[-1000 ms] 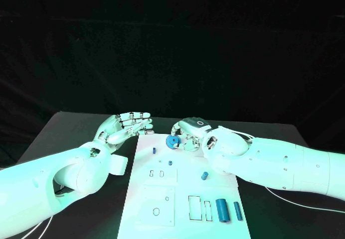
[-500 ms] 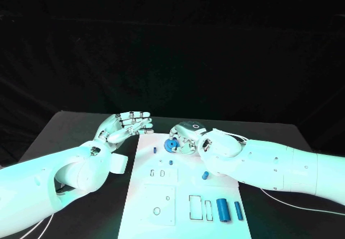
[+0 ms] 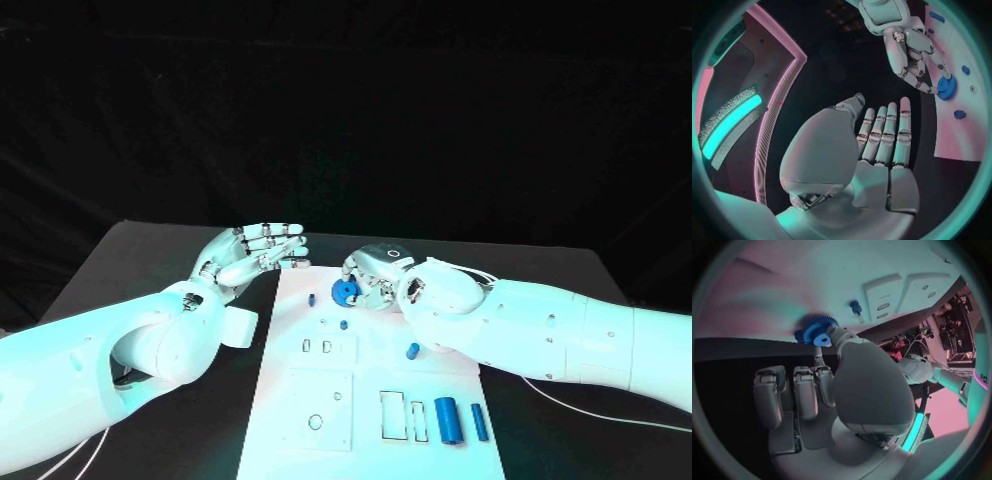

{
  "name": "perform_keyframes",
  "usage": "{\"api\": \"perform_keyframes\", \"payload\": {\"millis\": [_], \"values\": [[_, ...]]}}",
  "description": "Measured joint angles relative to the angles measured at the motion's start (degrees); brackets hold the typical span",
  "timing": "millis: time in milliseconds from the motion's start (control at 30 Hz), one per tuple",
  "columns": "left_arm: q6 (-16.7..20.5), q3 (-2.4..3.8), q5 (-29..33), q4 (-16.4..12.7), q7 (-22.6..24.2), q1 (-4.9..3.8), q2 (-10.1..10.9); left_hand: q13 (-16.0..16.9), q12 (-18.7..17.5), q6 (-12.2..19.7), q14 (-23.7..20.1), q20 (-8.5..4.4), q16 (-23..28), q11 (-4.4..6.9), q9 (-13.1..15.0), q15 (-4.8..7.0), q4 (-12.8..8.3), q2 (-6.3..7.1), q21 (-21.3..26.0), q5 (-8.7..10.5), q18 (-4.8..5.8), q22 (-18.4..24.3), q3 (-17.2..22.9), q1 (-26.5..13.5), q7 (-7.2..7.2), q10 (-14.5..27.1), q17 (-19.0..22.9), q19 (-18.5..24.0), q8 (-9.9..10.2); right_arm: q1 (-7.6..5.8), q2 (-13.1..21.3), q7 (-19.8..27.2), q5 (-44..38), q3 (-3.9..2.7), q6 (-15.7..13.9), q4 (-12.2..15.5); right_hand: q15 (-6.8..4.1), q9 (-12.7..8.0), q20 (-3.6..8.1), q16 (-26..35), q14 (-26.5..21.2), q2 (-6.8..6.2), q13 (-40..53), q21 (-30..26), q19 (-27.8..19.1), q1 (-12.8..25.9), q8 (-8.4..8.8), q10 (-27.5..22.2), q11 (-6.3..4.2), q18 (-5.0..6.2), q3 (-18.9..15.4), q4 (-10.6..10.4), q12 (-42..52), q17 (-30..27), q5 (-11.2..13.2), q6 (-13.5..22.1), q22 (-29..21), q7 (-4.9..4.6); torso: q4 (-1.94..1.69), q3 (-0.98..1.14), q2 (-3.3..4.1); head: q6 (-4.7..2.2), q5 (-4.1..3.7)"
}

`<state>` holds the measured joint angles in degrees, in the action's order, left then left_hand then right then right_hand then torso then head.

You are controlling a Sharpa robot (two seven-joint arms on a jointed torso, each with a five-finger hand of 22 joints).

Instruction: Assemble the parts on the task board

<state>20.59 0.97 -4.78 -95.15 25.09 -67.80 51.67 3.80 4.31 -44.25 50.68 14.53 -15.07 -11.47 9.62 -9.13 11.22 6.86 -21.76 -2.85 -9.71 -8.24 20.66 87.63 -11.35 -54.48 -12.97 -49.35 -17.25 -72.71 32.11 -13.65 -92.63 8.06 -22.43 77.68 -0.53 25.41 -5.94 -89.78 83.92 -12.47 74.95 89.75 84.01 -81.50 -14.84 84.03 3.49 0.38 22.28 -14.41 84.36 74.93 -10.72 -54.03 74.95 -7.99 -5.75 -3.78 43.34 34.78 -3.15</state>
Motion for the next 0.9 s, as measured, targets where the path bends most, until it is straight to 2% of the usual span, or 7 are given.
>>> {"api": "perform_keyframes", "payload": {"millis": [200, 300, 367, 500, 633, 833, 900], "values": [[-0.1, 0.00, 0.0, -0.3, -0.1, 0.00, 0.1, 0.0, 0.0, 0.0, 0.0, 0.00, 0.0, 0.00, 0.0, 0.00, 0.0, 0.00, 0.0, 0.00, 0.00, 0.0, 0.0, 0.0, 0.00, 0.0, 0.0, 0.0, 0.2, 0.04, -0.2, 0.0, 0.0, 0.03, 0.2, -0.4, 0.00, -0.3, 0.00, 0.0, 0.0, -0.48, 0.0, 0.0, 0.0, 1.6, 0.61, 0.0, 0.00, 0.00, 0.2, -0.1, -1.6, 0.0, 0.1, 0.7, 0.0, -0.38, 0.01, 0.01, -0.01, -0.02, 0.00], [-0.1, 0.00, 0.0, -0.4, -0.2, 0.00, 0.1, 0.0, 0.0, 0.0, 0.0, 0.00, 0.0, 0.00, 0.0, 0.00, 0.0, 0.00, 0.0, 0.00, 0.00, 0.0, 0.0, 0.0, 0.00, 0.0, 0.0, 0.0, 0.2, 0.05, -0.3, 0.0, 0.0, 0.05, 0.3, -0.5, 0.05, -0.8, 0.00, 0.2, 0.0, -0.28, 0.0, 0.0, 0.0, 2.9, 2.06, -1.5, 0.51, 0.00, 0.6, -0.1, -3.5, 0.0, 0.1, 2.6, 0.0, -0.77, 0.04, 0.01, -0.01, -0.02, 0.00], [-0.1, 0.00, 0.0, -0.5, -0.2, 0.00, 0.1, 0.0, 0.0, 0.0, 0.0, 0.00, 0.0, 0.00, 0.0, 0.00, 0.0, 0.00, 0.0, 0.00, 0.01, 0.0, 0.0, 0.0, 0.00, 0.0, 0.0, 0.0, 0.2, 0.05, -0.3, 0.0, 0.0, 0.04, 0.3, -0.6, 0.22, -1.2, 0.00, 0.3, 0.2, -0.36, 0.0, 0.0, 0.0, 3.5, 3.32, -2.3, 0.62, 0.00, 0.7, -0.2, -4.5, 0.0, 1.3, 4.0, 0.0, -0.89, 0.04, 0.01, -0.01, -0.02, -0.03], [-0.2, -0.02, 0.0, -0.5, -0.3, 0.00, 0.3, 0.0, 0.0, 0.0, 0.0, 0.00, 0.0, 0.00, 0.0, 0.00, 0.0, 0.00, 0.0, 0.00, 0.00, 0.0, 0.0, 0.0, 0.00, 0.0, 0.0, 0.0, 0.2, 0.01, -0.2, 0.0, 0.2, 0.03, 0.4, -0.6, 0.43, -1.5, 0.00, 0.3, 0.0, -0.98, 0.0, 0.0, 0.0, 4.2, 4.34, -2.4, 0.71, 0.00, 0.4, -0.2, -4.9, 0.0, 2.3, 4.6, 0.0, -0.91, 0.03, 0.01, -0.03, -0.03, -0.09], [-0.2, -0.02, 0.0, -0.5, -0.4, 0.00, 0.4, 0.0, 0.0, 0.0, 0.0, 0.00, 0.0, 0.00, -0.1, 0.00, 0.0, 0.09, 0.0, 0.00, 0.00, 0.0, 0.0, -0.1, 0.00, 0.0, 0.0, 0.0, 0.2, 0.00, -0.2, 0.1, 0.6, 0.03, 0.7, -0.7, 0.43, -1.5, 0.00, 0.3, 0.0, -1.36, 0.0, 0.0, 0.0, 5.1, 4.43, -2.4, 0.71, 0.00, -0.7, -0.9, -5.0, 0.0, 2.3, 4.6, 0.0, -0.91, -0.01, 0.01, -0.06, -0.03, -0.15], [-0.2, -0.01, 0.0, -0.6, -0.4, 0.00, 0.4, -0.1, -0.3, 0.0, 0.0, 0.00, 0.0, 0.00, -0.1, 0.00, -0.2, 0.30, 0.0, 0.00, 0.01, 0.0, 0.2, -0.3, 0.00, 0.0, -0.1, 0.0, 0.2, -0.01, 0.0, 0.4, 1.4, 0.08, 1.5, -0.7, 0.43, -1.4, 0.00, 0.3, 0.0, -0.54, 0.0, 0.0, 0.0, 6.4, 4.43, -2.4, 0.71, 0.00, -1.8, -1.7, -4.7, 0.0, 2.3, 4.1, 0.0, -0.44, -0.03, 0.01, -0.08, -0.13, -0.04], [-0.2, -0.01, 0.0, -0.6, -0.4, 0.00, 0.4, -0.1, -0.3, 0.0, 0.0, 0.00, 0.0, 0.00, -0.1, 0.00, -0.2, 0.30, 0.0, 0.00, 0.01, 0.0, 0.2, -0.3, 0.00, 0.0, -0.1, 0.0, 0.2, -0.01, 0.0, 0.5, 1.7, 0.09, 1.8, -0.7, 0.43, -1.3, 0.00, 0.3, 0.0, -0.31, 0.0, 0.0, 0.0, 6.6, 4.43, -2.0, 0.37, 0.00, -1.8, -1.7, -4.3, 0.0, 2.3, 3.6, 0.0, -0.58, -0.01, 0.01, -0.07, -0.13, -0.01]]}}
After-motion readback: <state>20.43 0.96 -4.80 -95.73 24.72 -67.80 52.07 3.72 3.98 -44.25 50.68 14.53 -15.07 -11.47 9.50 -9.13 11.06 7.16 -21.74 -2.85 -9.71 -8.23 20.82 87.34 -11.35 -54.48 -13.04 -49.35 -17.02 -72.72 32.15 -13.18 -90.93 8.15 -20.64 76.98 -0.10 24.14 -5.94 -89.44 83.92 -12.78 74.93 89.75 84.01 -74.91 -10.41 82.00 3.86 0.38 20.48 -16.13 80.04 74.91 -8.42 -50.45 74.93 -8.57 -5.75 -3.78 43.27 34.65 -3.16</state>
